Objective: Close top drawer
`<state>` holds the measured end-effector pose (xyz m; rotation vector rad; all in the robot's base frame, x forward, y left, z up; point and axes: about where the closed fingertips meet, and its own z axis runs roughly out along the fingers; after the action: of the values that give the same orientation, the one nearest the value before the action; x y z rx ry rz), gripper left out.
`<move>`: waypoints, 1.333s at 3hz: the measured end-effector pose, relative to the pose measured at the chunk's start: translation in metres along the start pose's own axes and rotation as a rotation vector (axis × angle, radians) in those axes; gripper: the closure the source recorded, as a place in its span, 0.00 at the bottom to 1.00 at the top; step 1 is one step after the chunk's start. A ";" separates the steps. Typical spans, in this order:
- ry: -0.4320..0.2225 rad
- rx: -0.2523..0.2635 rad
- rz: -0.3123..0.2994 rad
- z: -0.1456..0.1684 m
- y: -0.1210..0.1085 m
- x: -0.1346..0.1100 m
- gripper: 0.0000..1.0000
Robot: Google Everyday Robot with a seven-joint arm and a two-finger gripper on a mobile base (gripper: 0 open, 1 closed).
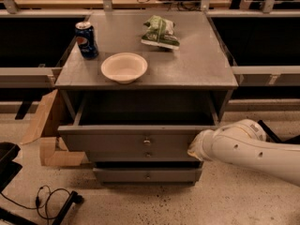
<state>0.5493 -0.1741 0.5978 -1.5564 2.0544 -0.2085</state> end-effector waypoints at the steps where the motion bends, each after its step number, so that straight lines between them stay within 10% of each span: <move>1: 0.023 -0.007 -0.043 0.011 -0.007 0.007 1.00; 4: 0.029 0.046 -0.056 0.013 -0.052 0.008 1.00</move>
Offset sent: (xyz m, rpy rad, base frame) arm 0.2326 -0.0865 0.0684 -0.1217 -0.2293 -0.0227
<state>0.5986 -0.1955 0.6072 -1.5929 2.0149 -0.2990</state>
